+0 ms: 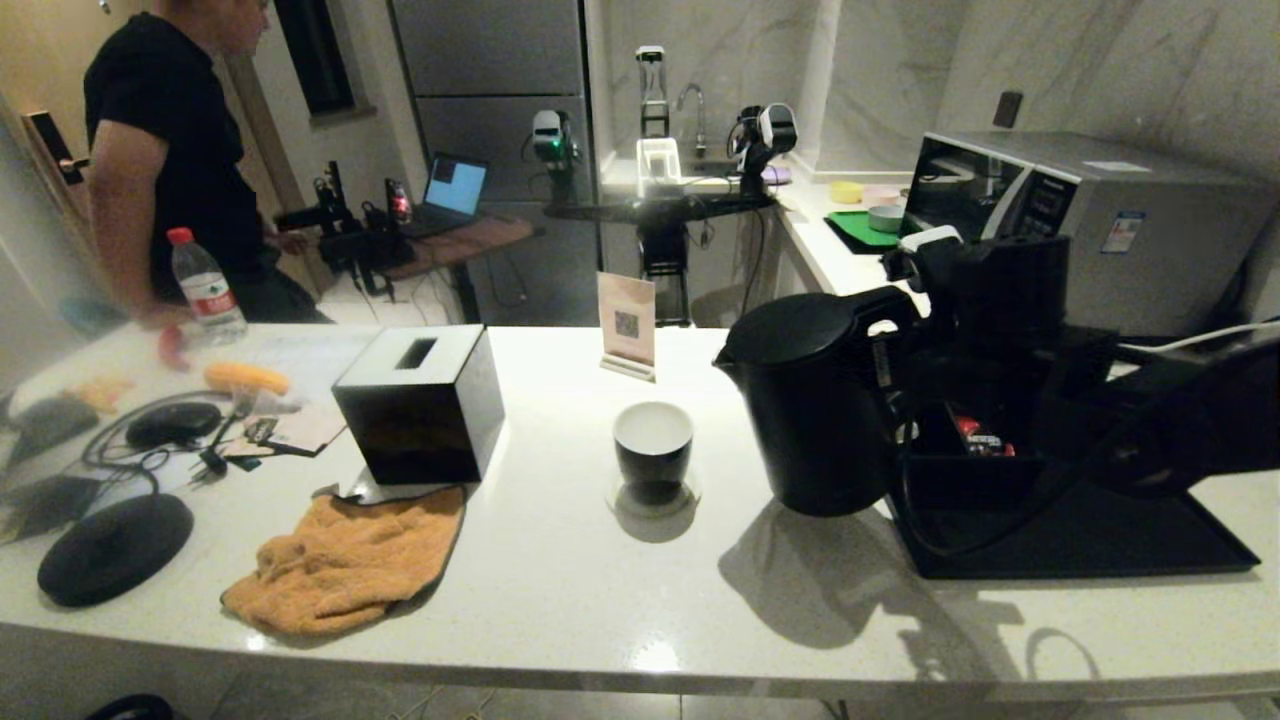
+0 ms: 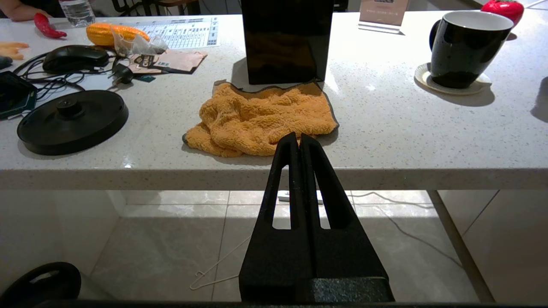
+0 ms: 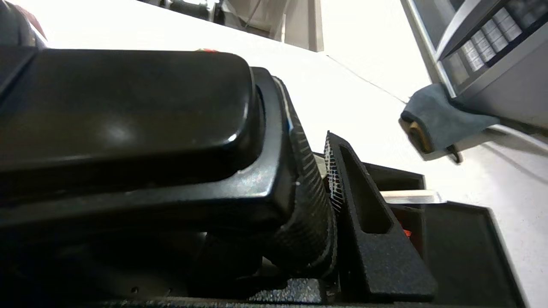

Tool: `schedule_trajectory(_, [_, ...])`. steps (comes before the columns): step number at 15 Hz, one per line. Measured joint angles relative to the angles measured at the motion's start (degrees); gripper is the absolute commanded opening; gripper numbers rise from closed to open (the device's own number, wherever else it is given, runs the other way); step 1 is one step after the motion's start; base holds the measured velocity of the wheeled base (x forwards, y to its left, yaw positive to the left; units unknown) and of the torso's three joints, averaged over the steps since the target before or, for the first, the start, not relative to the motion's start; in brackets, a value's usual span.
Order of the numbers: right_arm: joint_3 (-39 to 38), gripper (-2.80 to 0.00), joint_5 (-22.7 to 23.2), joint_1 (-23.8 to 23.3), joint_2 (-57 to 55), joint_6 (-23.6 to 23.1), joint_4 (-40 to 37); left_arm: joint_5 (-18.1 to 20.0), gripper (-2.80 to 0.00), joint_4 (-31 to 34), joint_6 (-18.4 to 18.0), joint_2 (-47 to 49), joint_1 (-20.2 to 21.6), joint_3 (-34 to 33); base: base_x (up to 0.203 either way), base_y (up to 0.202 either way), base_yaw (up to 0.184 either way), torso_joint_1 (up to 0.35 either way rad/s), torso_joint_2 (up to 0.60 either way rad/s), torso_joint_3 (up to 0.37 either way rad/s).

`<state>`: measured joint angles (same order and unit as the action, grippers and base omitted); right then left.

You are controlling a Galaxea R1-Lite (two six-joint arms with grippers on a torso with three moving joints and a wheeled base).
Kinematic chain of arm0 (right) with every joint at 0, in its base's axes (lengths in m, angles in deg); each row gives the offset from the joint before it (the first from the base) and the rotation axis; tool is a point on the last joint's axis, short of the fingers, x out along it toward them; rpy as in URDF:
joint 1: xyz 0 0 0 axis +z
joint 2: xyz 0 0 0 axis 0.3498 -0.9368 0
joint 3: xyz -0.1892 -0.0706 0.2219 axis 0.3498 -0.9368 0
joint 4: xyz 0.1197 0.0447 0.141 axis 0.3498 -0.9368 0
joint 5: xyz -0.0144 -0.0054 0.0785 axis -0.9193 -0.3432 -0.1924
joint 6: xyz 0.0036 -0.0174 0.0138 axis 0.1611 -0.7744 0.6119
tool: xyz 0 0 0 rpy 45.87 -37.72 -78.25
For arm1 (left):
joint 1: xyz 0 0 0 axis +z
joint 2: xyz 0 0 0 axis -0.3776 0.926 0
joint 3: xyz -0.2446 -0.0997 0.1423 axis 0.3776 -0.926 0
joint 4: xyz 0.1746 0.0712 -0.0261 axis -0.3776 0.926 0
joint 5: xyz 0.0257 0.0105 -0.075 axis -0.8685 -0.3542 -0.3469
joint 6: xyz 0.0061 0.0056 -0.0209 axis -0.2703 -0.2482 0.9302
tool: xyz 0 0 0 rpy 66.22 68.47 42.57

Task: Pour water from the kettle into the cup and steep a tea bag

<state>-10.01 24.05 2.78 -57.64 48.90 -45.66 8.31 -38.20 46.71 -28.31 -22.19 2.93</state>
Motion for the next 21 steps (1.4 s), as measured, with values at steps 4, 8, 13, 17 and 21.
schedule_trajectory(4, [0.0, -2.8, -0.8, 1.0, -0.2, -1.5, 0.0, 0.0, -2.8, 0.0, 0.0, 0.0, 0.0, 0.0, 0.0, 0.0, 0.0, 0.0, 0.0, 0.0])
schedule_trajectory(8, [0.0, -2.8, -1.2, 1.9, -0.5, -4.9, 0.9, 0.0, -2.8, 0.0, 0.0, 0.0, 0.0, 0.0, 0.0, 0.0, 0.0, 0.0, 0.0, 0.0])
schedule_trajectory(13, [0.3, -2.8, -2.6, 3.9, -1.9, -8.4, 3.6, 0.0, -2.8, 0.0, 0.0, 0.0, 0.0, 0.0, 0.0, 0.0, 0.0, 0.0, 0.0, 0.0])
schedule_trajectory(17, [1.8, -2.8, -2.7, 4.9, -3.4, -10.4, 4.7, 0.0, -2.8, 0.0, 0.0, 0.0, 0.0, 0.0, 0.0, 0.0, 0.0, 0.0, 0.0, 0.0])
schedule_trajectory(21, [3.9, -2.8, -2.7, 5.5, -5.5, -12.7, 4.8, 0.0, -2.8, 0.0, 0.0, 0.0, 0.0, 0.0, 0.0, 0.0, 0.0, 0.0, 0.0, 0.0])
